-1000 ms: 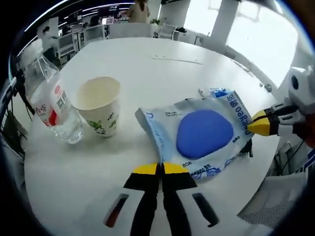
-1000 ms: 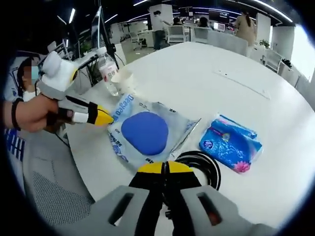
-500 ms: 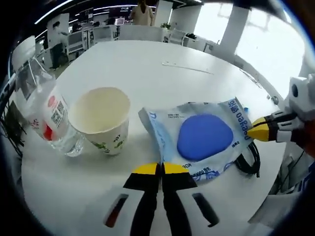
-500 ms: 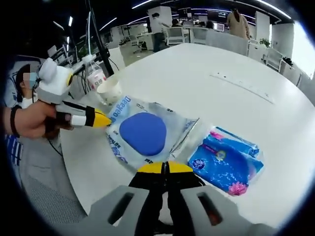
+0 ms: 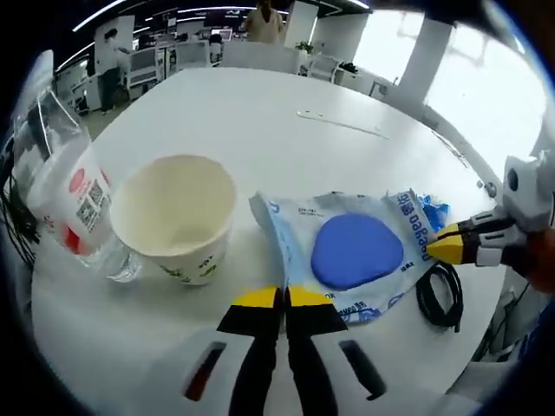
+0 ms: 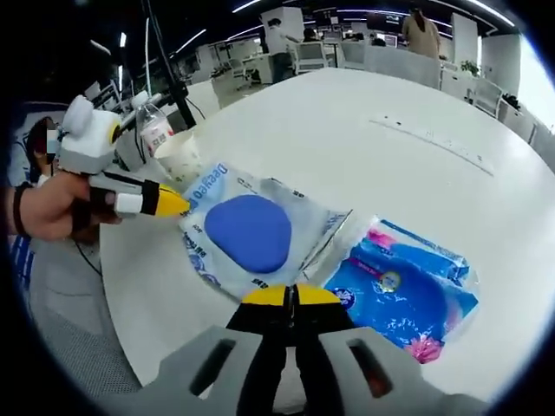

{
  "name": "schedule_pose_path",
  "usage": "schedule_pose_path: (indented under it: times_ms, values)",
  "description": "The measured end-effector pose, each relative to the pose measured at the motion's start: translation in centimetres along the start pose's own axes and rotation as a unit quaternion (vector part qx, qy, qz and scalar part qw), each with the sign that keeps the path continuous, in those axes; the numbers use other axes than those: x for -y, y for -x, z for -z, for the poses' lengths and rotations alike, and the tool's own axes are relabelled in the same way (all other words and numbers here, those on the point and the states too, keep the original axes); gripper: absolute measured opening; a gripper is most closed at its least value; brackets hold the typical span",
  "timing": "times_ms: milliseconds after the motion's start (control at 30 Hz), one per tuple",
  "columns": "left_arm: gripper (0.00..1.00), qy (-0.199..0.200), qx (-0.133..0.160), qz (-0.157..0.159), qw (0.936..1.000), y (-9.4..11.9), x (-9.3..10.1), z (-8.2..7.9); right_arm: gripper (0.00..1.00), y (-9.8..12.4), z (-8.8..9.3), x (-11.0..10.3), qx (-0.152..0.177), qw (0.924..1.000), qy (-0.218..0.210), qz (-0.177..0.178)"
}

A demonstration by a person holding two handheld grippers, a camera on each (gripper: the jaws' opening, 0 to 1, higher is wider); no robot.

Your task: Arrange the tabletop items into an orderly group along one side of the table until the central work area is clear of visible clutter.

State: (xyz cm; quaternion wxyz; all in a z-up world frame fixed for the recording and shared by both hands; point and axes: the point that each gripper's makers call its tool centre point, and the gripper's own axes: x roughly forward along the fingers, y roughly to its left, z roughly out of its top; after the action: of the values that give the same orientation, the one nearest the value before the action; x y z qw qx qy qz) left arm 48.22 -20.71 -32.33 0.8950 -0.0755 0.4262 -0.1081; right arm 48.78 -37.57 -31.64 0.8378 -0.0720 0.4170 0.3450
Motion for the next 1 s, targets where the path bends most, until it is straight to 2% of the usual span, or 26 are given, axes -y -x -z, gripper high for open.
schedule_pose_path:
  times_ms: [333, 633, 1000]
  values:
    - [0.0, 0.032, 0.009, -0.003, 0.9994, -1.0, -0.3, -0.5, 0.0, -0.6, 0.3, 1.0, -0.002, 0.9999, -0.012, 0.004]
    - [0.0, 0.044, 0.011, -0.007, 0.9989, -1.1, -0.9, -0.7, 0.0, -1.0, 0.2, 0.8, -0.005, 0.9999, -0.011, -0.001]
    - [0.09, 0.058, 0.015, -0.01, 0.9981, -0.1, -1.8, -0.2, 0.1, 0.1, 0.9, 1.1, -0.01, 0.9999, -0.002, 0.006]
